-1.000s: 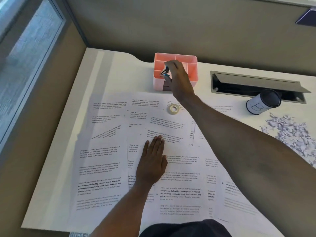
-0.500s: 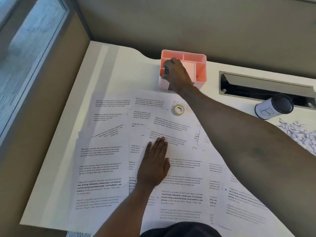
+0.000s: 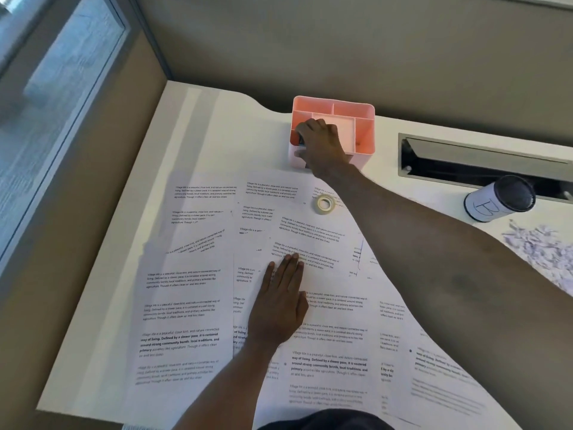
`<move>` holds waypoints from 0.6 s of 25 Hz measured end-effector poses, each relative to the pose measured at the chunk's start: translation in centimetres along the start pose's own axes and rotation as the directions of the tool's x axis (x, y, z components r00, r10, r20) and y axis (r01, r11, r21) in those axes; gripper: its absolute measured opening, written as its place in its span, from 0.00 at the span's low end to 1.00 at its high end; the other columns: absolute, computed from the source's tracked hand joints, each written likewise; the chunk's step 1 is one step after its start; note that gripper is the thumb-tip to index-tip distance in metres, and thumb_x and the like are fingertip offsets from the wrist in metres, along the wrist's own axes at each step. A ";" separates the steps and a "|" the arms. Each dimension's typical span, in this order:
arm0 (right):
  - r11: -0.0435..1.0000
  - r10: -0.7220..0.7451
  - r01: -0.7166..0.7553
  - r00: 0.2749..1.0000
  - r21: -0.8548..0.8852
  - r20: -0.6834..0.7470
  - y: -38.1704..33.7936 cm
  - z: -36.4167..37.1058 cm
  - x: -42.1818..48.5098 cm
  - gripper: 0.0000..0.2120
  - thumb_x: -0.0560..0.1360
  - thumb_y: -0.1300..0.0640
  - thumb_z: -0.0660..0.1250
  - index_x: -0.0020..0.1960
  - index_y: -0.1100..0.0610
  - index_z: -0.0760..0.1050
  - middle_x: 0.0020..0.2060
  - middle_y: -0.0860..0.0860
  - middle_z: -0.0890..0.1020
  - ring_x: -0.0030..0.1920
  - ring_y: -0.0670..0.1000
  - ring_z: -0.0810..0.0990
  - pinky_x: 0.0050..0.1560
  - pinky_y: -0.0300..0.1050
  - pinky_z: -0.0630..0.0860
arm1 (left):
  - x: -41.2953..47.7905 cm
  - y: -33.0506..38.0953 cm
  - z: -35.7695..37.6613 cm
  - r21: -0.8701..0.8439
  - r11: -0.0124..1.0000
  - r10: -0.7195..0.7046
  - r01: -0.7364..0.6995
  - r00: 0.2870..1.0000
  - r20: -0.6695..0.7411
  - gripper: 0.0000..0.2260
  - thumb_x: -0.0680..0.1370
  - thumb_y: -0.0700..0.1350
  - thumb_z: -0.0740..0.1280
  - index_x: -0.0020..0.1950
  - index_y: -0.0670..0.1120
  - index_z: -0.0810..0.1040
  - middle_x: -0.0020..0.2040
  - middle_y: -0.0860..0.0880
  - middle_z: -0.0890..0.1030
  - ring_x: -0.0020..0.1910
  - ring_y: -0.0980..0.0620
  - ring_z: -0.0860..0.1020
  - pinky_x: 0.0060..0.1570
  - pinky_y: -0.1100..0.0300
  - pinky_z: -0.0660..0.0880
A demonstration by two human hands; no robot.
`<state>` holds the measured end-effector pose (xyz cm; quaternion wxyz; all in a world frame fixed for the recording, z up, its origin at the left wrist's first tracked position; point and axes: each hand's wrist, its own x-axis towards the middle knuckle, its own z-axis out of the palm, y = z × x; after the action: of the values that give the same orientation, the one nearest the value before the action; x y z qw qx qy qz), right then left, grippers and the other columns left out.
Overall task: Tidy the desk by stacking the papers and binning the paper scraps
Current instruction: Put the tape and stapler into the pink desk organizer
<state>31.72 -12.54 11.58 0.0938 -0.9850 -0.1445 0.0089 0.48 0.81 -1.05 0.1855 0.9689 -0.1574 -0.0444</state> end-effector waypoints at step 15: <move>0.975 0.220 -0.218 0.968 0.030 -0.121 2.9 4.9 -17.7 0.16 0.76 0.56 0.71 0.62 0.57 0.76 0.60 0.54 0.81 0.61 0.57 0.78 0.65 0.53 0.72 | 0.1 0.2 -0.7 0.053 0.998 -0.039 0.037 0.998 0.047 0.29 0.86 0.55 0.54 0.86 0.46 0.56 0.87 0.48 0.54 0.86 0.50 0.50 0.84 0.43 0.54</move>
<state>15.40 -19.41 6.06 0.1093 -0.9928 -0.0287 -0.0407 0.62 0.88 -0.31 0.1553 0.9749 -0.1445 -0.0671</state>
